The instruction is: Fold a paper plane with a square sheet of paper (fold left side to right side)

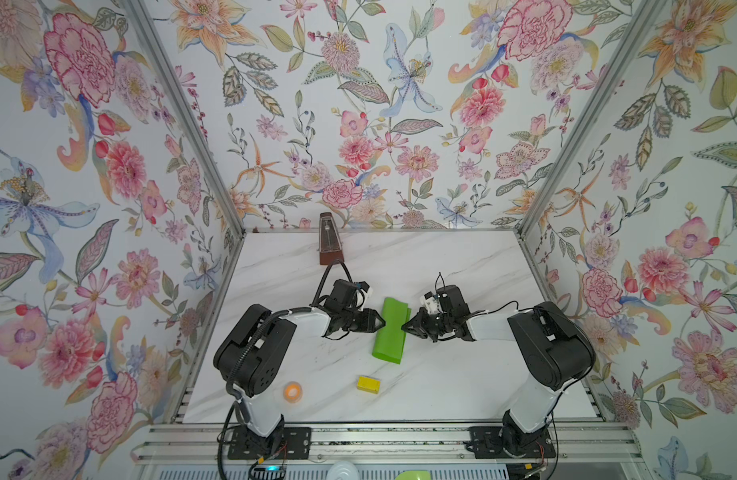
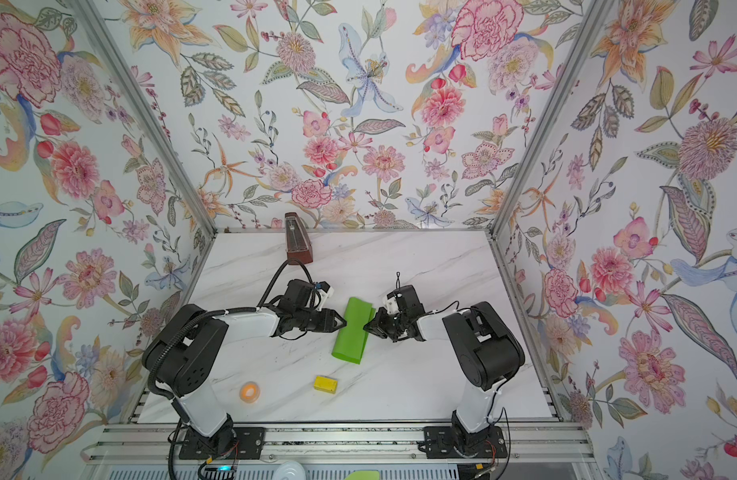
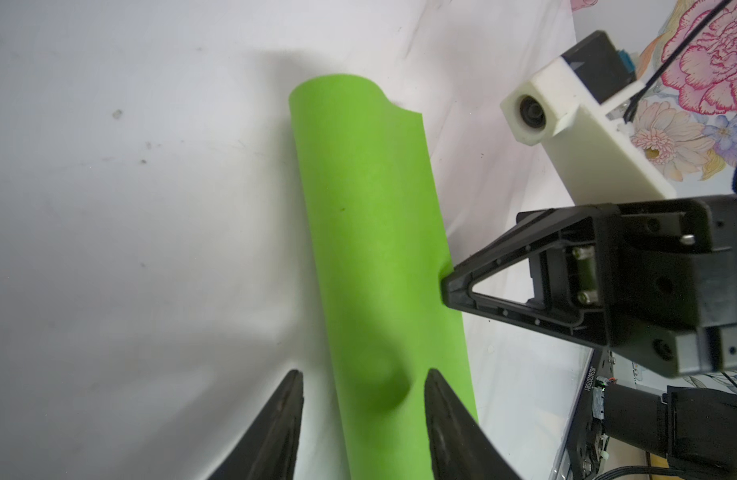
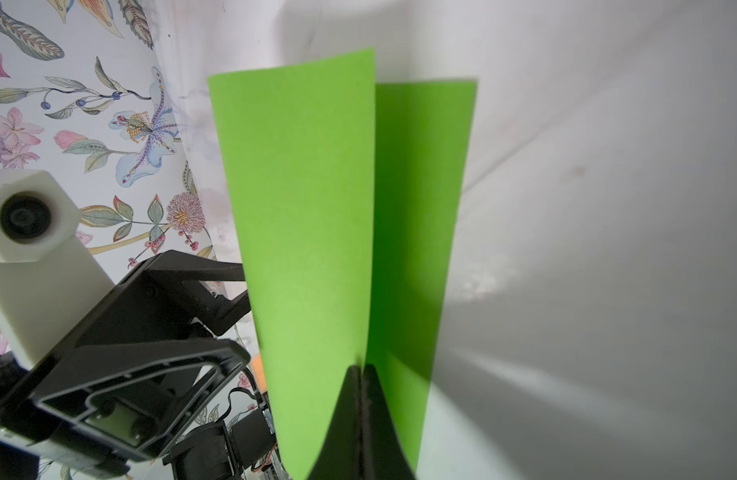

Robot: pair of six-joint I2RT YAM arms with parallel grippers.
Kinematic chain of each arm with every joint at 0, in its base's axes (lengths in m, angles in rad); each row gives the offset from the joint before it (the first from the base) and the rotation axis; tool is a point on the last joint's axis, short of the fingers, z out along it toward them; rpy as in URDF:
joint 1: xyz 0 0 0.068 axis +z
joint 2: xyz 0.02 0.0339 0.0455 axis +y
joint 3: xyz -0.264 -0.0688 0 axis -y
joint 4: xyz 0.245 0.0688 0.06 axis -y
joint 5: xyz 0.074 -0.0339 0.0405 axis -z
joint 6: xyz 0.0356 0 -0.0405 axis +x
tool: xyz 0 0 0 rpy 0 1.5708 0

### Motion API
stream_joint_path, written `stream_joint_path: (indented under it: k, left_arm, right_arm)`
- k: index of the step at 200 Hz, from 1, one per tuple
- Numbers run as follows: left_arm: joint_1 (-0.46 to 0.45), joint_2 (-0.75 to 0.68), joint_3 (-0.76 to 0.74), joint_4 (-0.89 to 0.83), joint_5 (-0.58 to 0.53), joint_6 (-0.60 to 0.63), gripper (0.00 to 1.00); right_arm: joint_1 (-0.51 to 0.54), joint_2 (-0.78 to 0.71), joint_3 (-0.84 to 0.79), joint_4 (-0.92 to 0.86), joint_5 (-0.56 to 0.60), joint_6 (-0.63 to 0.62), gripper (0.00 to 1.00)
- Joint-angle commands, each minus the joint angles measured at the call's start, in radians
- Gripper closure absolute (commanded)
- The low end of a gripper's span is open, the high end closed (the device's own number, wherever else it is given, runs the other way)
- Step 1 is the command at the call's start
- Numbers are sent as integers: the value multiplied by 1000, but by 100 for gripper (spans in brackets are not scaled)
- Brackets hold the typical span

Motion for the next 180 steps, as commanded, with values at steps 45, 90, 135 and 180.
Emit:
stream_joint_path:
  k: [45, 90, 135, 180]
  left_arm:
    - [-6, 23, -10, 28, 28, -16, 56]
    - [-6, 23, -9, 28, 28, -18, 58]
    - [-6, 21, -2, 21, 28, -17, 60]
    - [-6, 7, -5, 14, 17, -18, 59]
  right_arm:
    - [-2, 20, -23, 1, 7, -14, 100]
    - [1, 26, -27, 0, 10, -13, 100]
    - [1, 46, -31, 5, 10, -20, 100]
    - [0, 69, -37, 13, 4, -27, 100]
